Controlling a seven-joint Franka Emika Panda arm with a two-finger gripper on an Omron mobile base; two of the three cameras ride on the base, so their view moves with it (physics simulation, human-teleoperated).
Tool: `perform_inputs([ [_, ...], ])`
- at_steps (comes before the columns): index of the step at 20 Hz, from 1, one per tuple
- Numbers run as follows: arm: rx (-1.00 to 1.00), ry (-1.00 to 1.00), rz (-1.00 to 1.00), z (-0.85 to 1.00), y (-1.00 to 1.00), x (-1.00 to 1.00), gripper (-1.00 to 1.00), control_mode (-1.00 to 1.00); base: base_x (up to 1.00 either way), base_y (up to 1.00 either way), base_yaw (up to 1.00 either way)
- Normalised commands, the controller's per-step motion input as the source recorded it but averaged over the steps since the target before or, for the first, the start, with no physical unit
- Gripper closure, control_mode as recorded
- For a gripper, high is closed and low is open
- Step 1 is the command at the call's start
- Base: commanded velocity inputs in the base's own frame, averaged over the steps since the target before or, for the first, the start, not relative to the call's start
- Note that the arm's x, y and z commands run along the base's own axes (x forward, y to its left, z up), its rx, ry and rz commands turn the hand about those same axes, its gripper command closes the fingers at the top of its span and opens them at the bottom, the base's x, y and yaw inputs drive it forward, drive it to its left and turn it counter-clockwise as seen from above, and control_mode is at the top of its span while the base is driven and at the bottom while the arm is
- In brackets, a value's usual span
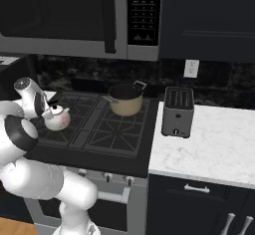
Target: Pick the kettle from the counter and place it on a stove burner. Then turn the burner on.
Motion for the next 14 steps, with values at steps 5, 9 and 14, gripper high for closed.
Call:
perform_inputs([
  [5,0.06,-0.02,0.0,-0.04,0.22,0.05,1.0,-1.0,0.0,0.0,0.0],
  [9,0.05,0.0,0.0,-0.13,0.34,0.2,1.0,-1.0,0.0,0.0,0.0],
  [14,0.0,0.0,0.0,-0.34,0.17,0.15,1.0,-1.0,0.0,0.0,0.0],
])
